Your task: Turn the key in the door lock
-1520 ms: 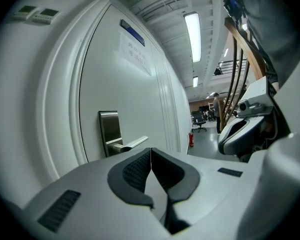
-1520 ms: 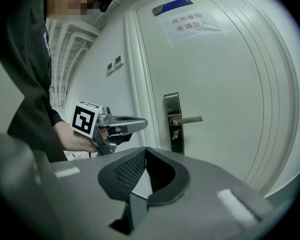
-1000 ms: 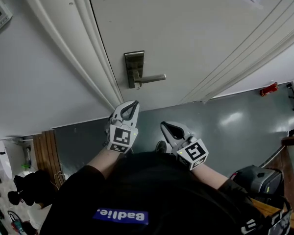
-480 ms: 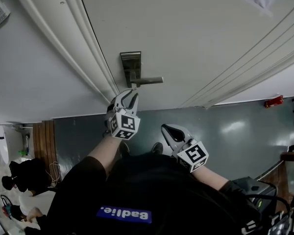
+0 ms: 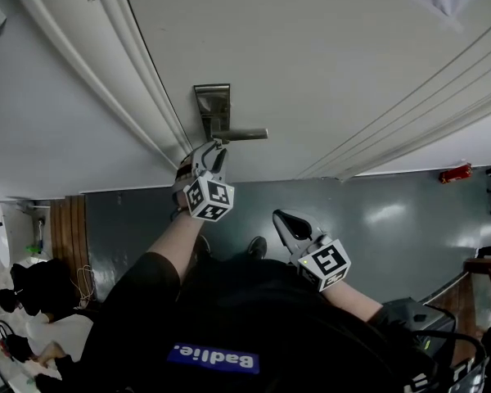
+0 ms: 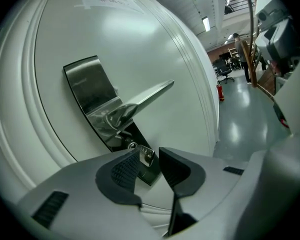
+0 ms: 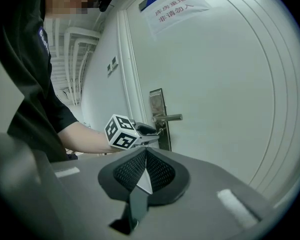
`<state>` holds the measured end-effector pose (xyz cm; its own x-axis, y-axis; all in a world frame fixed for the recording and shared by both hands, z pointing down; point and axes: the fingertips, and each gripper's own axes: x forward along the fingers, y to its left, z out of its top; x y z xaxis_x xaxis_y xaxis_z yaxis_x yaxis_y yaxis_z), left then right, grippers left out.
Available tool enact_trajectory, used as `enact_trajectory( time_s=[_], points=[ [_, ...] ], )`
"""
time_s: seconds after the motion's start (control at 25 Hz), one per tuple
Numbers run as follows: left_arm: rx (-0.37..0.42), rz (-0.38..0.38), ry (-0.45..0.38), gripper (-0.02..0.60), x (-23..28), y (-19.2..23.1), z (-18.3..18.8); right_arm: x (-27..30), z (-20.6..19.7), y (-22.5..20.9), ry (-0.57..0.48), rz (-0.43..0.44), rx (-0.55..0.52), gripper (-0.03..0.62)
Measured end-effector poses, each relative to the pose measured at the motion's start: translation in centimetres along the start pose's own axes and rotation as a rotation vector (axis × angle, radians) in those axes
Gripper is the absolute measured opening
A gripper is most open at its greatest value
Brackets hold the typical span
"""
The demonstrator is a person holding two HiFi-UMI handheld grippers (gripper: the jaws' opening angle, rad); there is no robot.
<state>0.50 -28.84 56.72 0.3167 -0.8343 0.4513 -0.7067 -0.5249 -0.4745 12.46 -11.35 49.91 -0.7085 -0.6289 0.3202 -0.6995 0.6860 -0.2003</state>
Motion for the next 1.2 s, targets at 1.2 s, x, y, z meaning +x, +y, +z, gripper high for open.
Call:
enact_trajectory(
  time_s=[1.2],
  points=[
    [-1.446, -0.131, -0.311, 0.034, 1.4, 1.3, -1.5, -2.5, -1.9, -3.2, 0.065, -0.019, 0.022, 0.002]
  ],
)
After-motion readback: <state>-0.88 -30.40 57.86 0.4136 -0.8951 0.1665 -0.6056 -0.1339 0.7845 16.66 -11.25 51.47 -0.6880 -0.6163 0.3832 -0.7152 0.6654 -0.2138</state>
